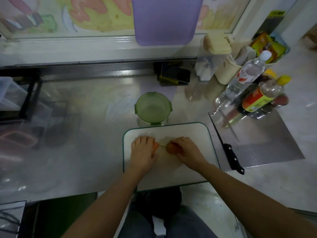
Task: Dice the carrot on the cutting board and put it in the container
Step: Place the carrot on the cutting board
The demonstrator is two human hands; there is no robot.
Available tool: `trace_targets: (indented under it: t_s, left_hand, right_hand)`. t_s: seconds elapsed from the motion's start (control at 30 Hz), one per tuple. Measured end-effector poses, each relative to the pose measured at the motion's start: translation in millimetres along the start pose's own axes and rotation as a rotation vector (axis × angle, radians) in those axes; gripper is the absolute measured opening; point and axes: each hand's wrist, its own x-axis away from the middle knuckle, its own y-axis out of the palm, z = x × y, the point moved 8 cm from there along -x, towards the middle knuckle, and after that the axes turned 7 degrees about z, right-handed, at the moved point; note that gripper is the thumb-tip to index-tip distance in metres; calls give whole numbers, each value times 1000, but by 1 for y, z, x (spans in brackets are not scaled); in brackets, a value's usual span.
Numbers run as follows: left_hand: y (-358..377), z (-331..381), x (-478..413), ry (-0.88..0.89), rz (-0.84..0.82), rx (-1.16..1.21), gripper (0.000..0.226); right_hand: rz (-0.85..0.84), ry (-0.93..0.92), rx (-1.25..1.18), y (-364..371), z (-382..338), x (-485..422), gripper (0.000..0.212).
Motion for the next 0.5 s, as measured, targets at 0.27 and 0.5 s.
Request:
trace_targets:
  t_s: [0.27,0.5]
  left_hand:
    - [31,72,-11,224,-95,-37,56]
    - [33,81,-17,131,-88,-129,46]
  right_hand:
    - [290,314,2,-69,65,26,45]
    - [110,528,423,-82,131,54,44]
